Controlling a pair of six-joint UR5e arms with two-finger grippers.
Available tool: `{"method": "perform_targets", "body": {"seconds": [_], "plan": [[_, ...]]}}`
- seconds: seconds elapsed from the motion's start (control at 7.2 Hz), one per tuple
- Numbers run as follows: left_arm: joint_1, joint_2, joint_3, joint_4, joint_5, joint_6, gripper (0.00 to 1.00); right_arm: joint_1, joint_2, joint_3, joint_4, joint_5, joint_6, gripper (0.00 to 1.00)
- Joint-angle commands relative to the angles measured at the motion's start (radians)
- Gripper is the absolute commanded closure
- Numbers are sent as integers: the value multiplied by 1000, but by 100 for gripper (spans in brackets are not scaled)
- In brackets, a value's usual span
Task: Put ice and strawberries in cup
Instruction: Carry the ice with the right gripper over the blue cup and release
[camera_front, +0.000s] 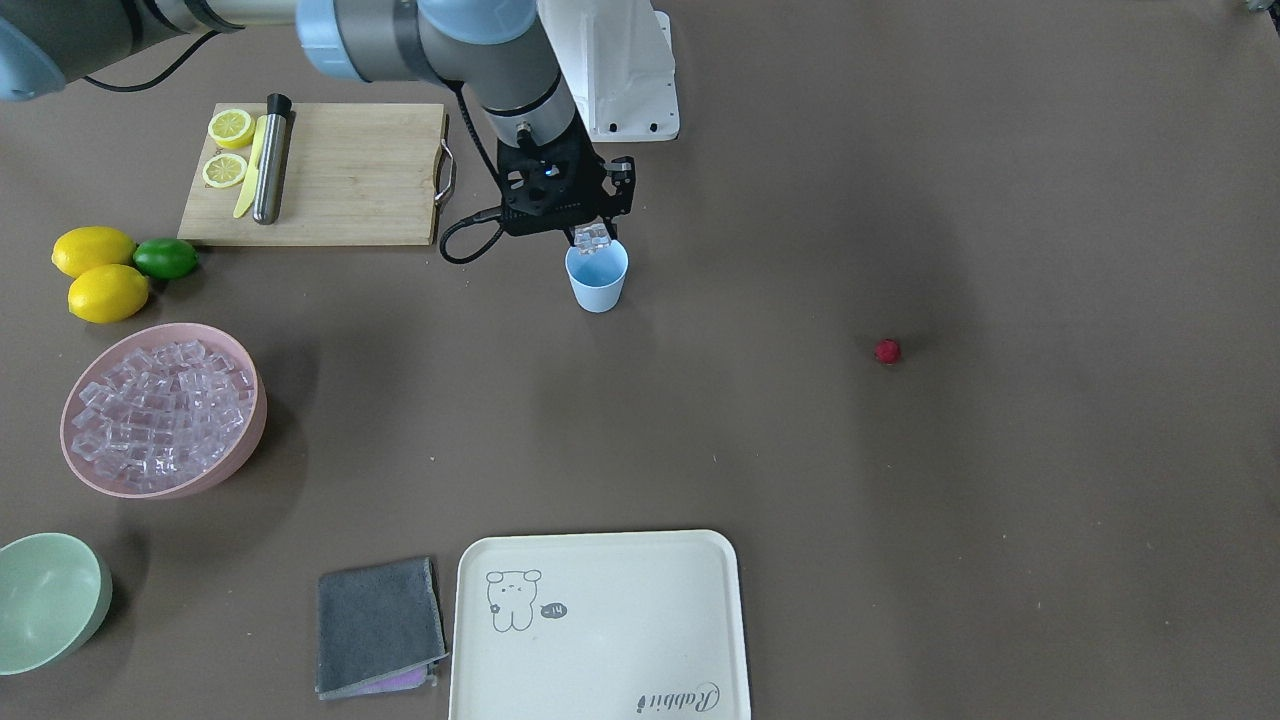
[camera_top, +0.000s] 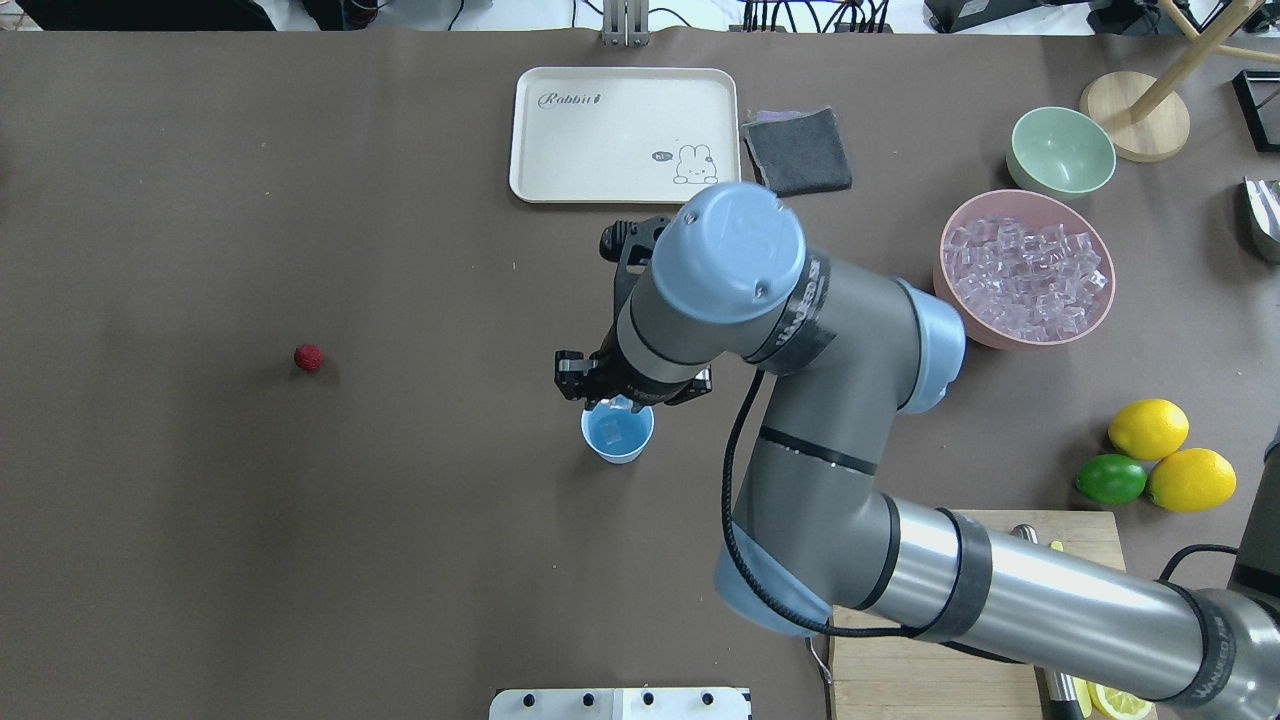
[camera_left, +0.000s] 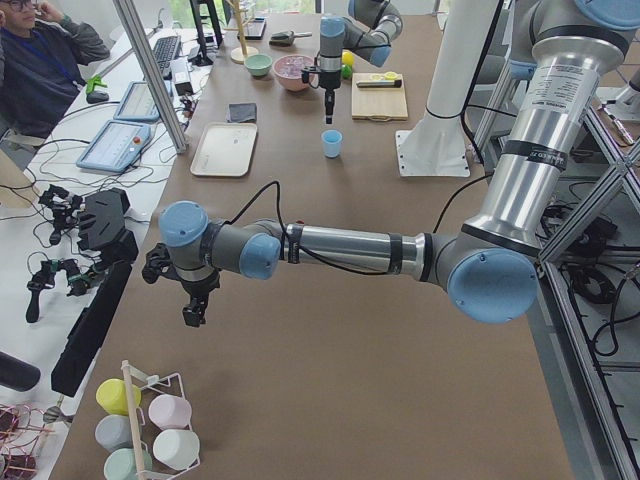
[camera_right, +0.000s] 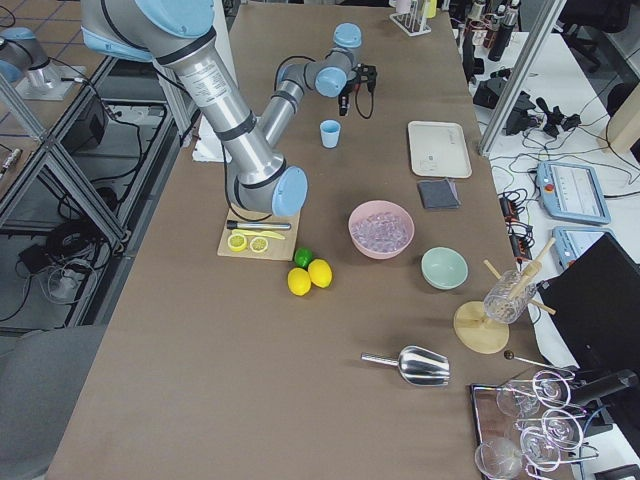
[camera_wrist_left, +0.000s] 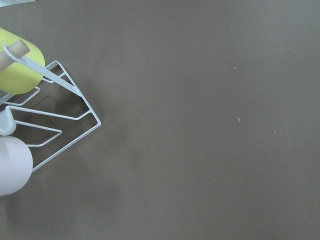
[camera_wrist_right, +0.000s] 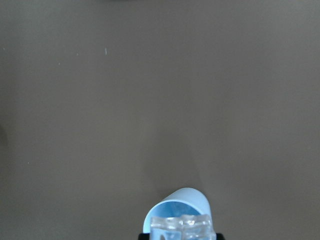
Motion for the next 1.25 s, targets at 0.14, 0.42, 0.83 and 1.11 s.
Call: {"method": "perform_targets", "body": {"seconds": [0.14,0.42,0.83,1.11], "plan": [[0,-9,13,-5,0,0,2,-28,7,-34,4,-54,15,100],[2,-14,15,-5,0,0,2,-8,5,-33,-8,-47,16,100],[11,-17,15,-5,0,0,2,-10,7,-31,-66,-46,38,2],[14,-20,15,-5,0,-2,2,-10,7,14,-69,-31,56,1]]}}
